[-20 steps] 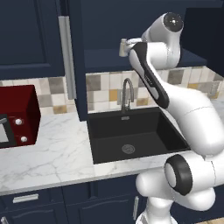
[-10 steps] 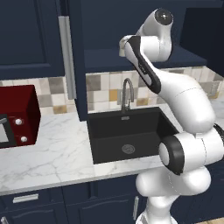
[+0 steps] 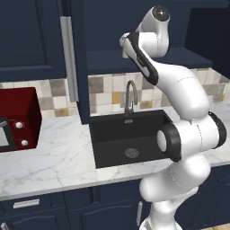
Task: Retrieve the shaker from the cabinet and place it next the steak on a plate on the dining table.
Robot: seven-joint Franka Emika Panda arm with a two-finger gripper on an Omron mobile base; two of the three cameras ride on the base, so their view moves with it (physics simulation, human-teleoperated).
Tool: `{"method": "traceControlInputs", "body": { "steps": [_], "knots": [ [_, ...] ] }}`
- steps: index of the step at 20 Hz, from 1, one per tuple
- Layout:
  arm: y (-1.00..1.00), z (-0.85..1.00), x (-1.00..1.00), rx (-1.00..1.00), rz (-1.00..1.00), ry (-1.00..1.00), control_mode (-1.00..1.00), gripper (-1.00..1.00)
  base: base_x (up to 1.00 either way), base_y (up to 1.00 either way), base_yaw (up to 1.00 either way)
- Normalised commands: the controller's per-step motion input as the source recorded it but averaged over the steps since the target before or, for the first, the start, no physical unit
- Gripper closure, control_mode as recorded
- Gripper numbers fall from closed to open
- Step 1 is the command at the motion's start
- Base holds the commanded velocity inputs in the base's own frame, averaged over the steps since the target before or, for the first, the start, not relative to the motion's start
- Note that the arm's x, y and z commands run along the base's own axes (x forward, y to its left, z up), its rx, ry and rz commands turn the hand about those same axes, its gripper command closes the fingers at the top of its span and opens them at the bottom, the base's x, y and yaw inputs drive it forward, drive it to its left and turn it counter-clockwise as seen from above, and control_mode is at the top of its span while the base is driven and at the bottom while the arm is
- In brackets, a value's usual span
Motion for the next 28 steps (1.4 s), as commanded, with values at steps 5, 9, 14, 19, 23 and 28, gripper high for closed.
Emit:
{"method": "traceControlInputs", "body": {
  "steps": [5,9,14,19,23,28],
  "knots": [
    [0.04,-0.03,0.52,0.00,0.00,0.01,-1.00,-1.00,0.00,0.00,0.00],
    [0.04,-0.07,0.46,0.00,0.00,0.00,-1.00,-1.00,0.00,0.00,0.00],
    [0.01,-0.04,0.46,0.00,0.00,0.00,-1.00,-1.00,0.00,0.00,0.00],
    [0.00,-0.04,0.45,0.00,0.00,0.00,-1.00,-1.00,0.00,0.00,0.00],
    [0.00,-0.05,0.38,0.00,0.00,0.01,-1.00,-1.00,0.00,0.00,0.00],
    [0.01,-0.08,0.27,-0.01,0.00,0.06,-1.00,-1.00,0.00,0.00,0.00]
  ]
}}
